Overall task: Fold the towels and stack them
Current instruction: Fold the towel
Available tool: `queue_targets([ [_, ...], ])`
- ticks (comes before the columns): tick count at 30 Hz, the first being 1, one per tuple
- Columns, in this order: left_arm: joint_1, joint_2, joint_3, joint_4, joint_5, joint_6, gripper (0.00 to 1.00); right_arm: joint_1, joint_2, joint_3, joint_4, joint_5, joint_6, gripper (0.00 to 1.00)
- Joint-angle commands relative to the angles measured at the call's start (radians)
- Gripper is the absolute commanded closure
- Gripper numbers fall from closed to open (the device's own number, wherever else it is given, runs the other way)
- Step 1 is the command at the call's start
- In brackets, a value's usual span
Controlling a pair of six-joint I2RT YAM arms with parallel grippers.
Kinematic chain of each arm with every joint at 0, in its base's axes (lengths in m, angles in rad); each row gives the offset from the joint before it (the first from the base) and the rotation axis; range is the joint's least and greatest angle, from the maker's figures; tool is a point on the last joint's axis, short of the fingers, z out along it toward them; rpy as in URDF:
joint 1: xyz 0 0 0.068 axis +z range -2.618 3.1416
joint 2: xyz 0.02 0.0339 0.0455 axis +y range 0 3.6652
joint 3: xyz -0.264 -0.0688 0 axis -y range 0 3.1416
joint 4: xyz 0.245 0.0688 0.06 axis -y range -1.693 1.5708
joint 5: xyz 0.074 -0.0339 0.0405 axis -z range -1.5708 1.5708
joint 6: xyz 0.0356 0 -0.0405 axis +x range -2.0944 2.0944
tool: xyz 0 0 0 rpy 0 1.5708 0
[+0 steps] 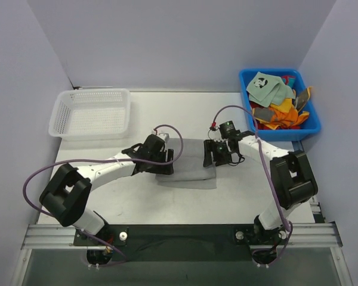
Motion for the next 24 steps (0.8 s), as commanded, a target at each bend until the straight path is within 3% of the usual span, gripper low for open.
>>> queue_targets([
  [1,-0.007,0.008,-0.012,0.055,0.029,-0.006,0.26,0.013,0.008,0.008,-0.01,-0.034,-0.046,0.42],
  [14,-0.007,-0.034,-0.095,0.08,0.044,-0.06,0.26,0.036,-0.091,-0.084,-0.002,-0.149,-0.132,0.66],
  [24,-0.007,-0.083,-0.153,0.081,0.041,-0.086,0.26,0.041,-0.243,-0.182,-0.027,-0.201,-0.068,0.69],
])
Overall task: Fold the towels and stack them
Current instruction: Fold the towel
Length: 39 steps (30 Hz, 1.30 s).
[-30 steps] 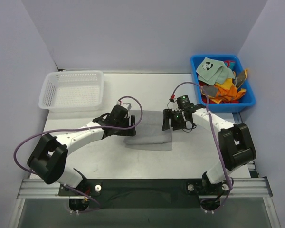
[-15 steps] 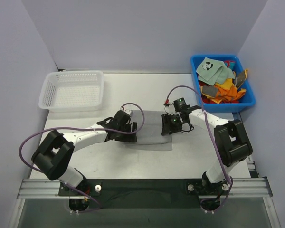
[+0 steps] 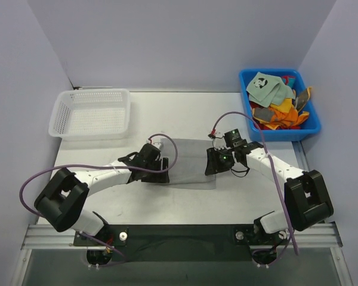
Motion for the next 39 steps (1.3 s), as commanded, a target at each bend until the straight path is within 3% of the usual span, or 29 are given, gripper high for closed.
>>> queue_targets([
  [1,-0.001,-0.04,-0.015,0.041,0.01,-0.022,0.26,0.01,-0.04,-0.035,-0.049,-0.052,0.055,0.69],
  [9,-0.003,-0.096,-0.037,0.033,0.008,-0.031,0.25,0.005,-0.093,-0.159,-0.068,-0.028,0.187,0.68],
  [16,-0.007,-0.246,-0.02,-0.036,0.013,-0.051,0.23,0.011,-0.248,-0.157,-0.085,0.029,0.237,0.67],
  [19,-0.017,-0.288,-0.004,-0.04,0.011,-0.072,0.29,0.025,-0.264,-0.118,-0.06,0.04,0.27,0.72],
  [25,-0.033,-0.201,0.016,-0.019,0.022,-0.08,0.48,0.046,-0.135,-0.094,0.02,0.012,0.317,0.79],
  [33,-0.043,-0.049,-0.053,0.087,0.04,-0.137,0.5,0.001,-0.005,-0.167,0.06,0.027,0.325,0.82],
  [39,-0.064,-0.055,-0.113,0.138,0.03,-0.218,0.49,-0.136,0.034,-0.206,0.063,0.036,0.322,0.82],
])
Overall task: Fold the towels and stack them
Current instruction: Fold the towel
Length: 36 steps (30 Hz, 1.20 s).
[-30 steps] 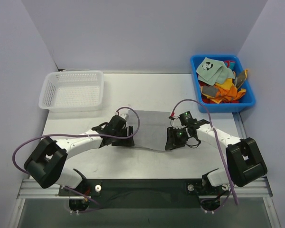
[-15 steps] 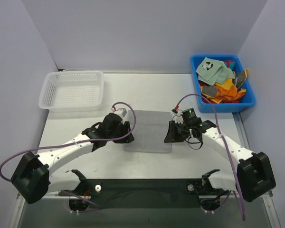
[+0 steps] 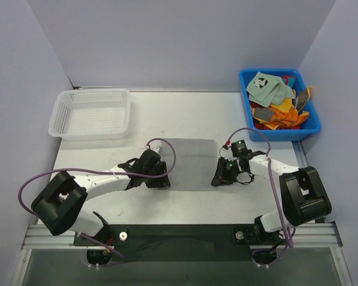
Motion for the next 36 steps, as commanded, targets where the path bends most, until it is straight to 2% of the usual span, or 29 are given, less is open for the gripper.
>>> queue_targets([
  [1,-0.027,-0.028,-0.036,0.051,-0.005,-0.066,0.49,-0.055,0.003,-0.021,-0.011,0.054,-0.012,0.81],
  [7,-0.075,-0.166,-0.038,0.04,-0.037,-0.088,0.42,-0.063,-0.12,0.002,0.004,0.139,-0.015,0.79],
  [9,-0.077,-0.215,-0.015,0.004,-0.057,-0.068,0.38,-0.063,-0.164,0.031,0.013,0.151,-0.041,0.74],
  [10,-0.077,-0.228,-0.001,-0.01,-0.118,-0.059,0.33,-0.063,-0.17,0.047,0.016,0.156,-0.054,0.72],
  [11,-0.071,-0.238,0.023,-0.018,-0.146,-0.024,0.31,-0.063,-0.173,0.086,0.025,0.157,-0.071,0.67],
  [13,-0.048,-0.24,0.057,-0.018,-0.209,0.022,0.29,-0.064,-0.149,0.133,0.041,0.154,-0.116,0.64],
  [16,0.061,-0.174,0.128,0.031,-0.16,0.093,0.3,-0.074,-0.06,0.241,0.083,0.122,-0.122,0.64],
  [18,0.138,-0.096,0.193,0.084,-0.105,0.121,0.37,-0.077,0.026,0.32,0.116,0.093,-0.107,0.66],
  [25,0.192,0.179,0.419,0.131,-0.014,0.176,0.51,-0.077,0.279,0.535,0.187,-0.007,-0.084,0.68],
  [30,0.199,0.226,0.403,0.163,-0.055,0.19,0.49,-0.094,0.325,0.545,0.188,0.015,-0.153,0.67],
  [36,0.253,0.251,0.404,0.163,-0.094,0.217,0.37,-0.141,0.339,0.535,0.18,0.062,-0.19,0.61],
])
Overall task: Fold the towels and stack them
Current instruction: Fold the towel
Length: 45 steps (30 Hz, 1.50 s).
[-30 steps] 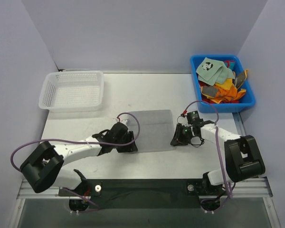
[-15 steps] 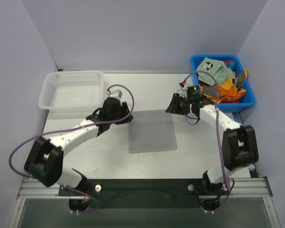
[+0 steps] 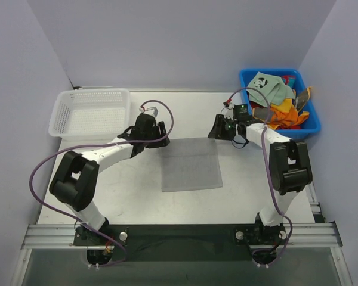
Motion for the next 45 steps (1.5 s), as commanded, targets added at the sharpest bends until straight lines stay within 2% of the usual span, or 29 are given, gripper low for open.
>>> queue_targets([
  [1,0.034,0.017,0.024,0.052,-0.03,0.035,0.34,-0.039,-0.003,0.018,0.0,0.026,-0.045,0.59],
  [4,0.048,0.046,0.039,0.05,-0.027,0.038,0.33,-0.051,0.027,0.04,-0.007,0.013,-0.039,0.55],
  [12,0.054,0.137,0.074,0.052,0.001,0.023,0.36,-0.054,0.117,0.086,-0.01,-0.045,-0.024,0.55],
  [20,0.063,0.18,0.106,0.05,0.041,0.014,0.47,-0.054,0.165,0.124,-0.01,-0.092,-0.016,0.67],
  [22,0.064,0.18,0.108,0.052,0.047,0.009,0.5,-0.054,0.166,0.127,-0.011,-0.093,-0.015,0.75],
  [25,0.072,0.183,0.108,0.089,0.058,0.001,0.56,-0.054,0.162,0.13,-0.011,-0.1,-0.013,0.81],
  [27,0.075,0.181,0.107,0.096,0.068,-0.005,0.64,-0.054,0.162,0.135,-0.011,-0.103,-0.013,0.83],
  [30,0.08,0.18,0.105,0.1,0.07,-0.008,0.69,-0.054,0.16,0.135,-0.013,-0.105,-0.007,0.87],
  [35,0.091,0.178,0.102,0.109,0.07,-0.009,0.78,-0.057,0.162,0.141,-0.013,-0.108,-0.001,1.0],
  [40,0.107,0.169,0.099,0.121,0.065,-0.011,0.86,-0.068,0.159,0.155,-0.014,-0.114,0.01,1.0],
  [45,0.12,0.167,0.085,0.155,0.068,-0.019,0.87,-0.083,0.169,0.176,-0.016,-0.117,0.037,1.0],
])
